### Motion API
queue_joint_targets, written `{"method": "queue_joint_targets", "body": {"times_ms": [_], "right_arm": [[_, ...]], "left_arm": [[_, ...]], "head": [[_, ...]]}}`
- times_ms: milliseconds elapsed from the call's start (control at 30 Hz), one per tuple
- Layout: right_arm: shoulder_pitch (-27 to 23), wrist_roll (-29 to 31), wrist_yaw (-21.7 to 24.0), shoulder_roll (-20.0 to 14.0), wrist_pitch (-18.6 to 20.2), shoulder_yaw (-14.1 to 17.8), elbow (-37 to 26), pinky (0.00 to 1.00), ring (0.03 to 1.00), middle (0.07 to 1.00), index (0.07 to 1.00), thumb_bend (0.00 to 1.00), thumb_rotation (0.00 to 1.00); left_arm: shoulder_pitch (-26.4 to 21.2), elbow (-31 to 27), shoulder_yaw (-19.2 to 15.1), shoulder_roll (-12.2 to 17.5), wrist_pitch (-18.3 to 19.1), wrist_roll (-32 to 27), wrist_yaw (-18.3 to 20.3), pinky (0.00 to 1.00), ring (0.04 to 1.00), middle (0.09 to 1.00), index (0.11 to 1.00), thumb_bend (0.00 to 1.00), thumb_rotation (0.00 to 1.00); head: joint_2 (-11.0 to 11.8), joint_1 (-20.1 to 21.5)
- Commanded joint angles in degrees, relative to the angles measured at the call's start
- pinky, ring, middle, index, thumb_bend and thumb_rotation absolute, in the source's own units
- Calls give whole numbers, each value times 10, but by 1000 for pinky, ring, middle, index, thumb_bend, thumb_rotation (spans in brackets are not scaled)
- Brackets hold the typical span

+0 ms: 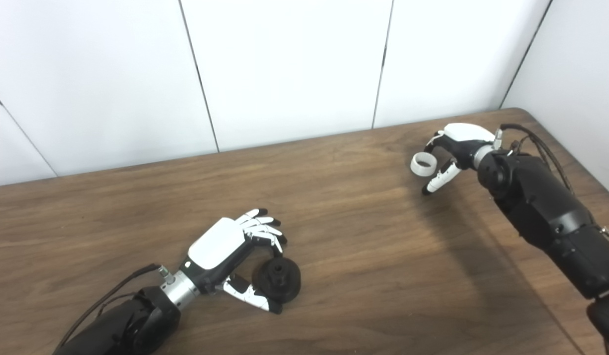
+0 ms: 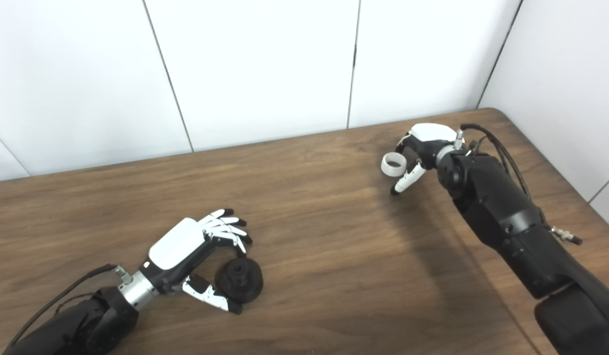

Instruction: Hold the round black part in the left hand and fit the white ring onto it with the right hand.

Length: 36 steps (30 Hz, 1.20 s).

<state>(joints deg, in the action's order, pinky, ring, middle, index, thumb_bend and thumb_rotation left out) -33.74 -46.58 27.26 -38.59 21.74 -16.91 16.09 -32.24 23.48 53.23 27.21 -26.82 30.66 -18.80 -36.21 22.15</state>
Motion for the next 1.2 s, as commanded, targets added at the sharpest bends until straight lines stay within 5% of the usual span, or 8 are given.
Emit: {"method": "queue_joint_targets", "body": {"times_ms": [0, 400, 767, 867, 1167], "right_arm": [[-24, -1, -11, -9, -3, 3, -6, 1000, 1000, 977, 799, 699, 313], [-19, 11, -44, 0, -11, 10, -2, 1000, 1000, 950, 771, 697, 291], [-12, 30, -121, 17, -32, 30, 16, 990, 996, 888, 636, 743, 181], [-9, 28, -147, 19, -42, 30, 19, 991, 977, 853, 504, 548, 144], [-11, 30, -161, 16, -56, 28, 14, 1000, 960, 817, 483, 524, 133]], "left_arm": [[7, -5, 10, 13, -1, 17, 23, 944, 853, 714, 483, 523, 50], [15, -12, 6, 13, -1, 19, 26, 951, 848, 710, 482, 523, 51], [19, -12, 3, 11, -1, 21, 26, 953, 848, 711, 482, 523, 51], [20, -12, 2, 11, -1, 22, 24, 954, 848, 711, 482, 523, 51], [22, -25, -3, 21, -1, 17, 28, 958, 846, 710, 482, 523, 50]], "head": [[0, 0], [1, -3], [2, -9], [0, -11], [0, -7]]}}
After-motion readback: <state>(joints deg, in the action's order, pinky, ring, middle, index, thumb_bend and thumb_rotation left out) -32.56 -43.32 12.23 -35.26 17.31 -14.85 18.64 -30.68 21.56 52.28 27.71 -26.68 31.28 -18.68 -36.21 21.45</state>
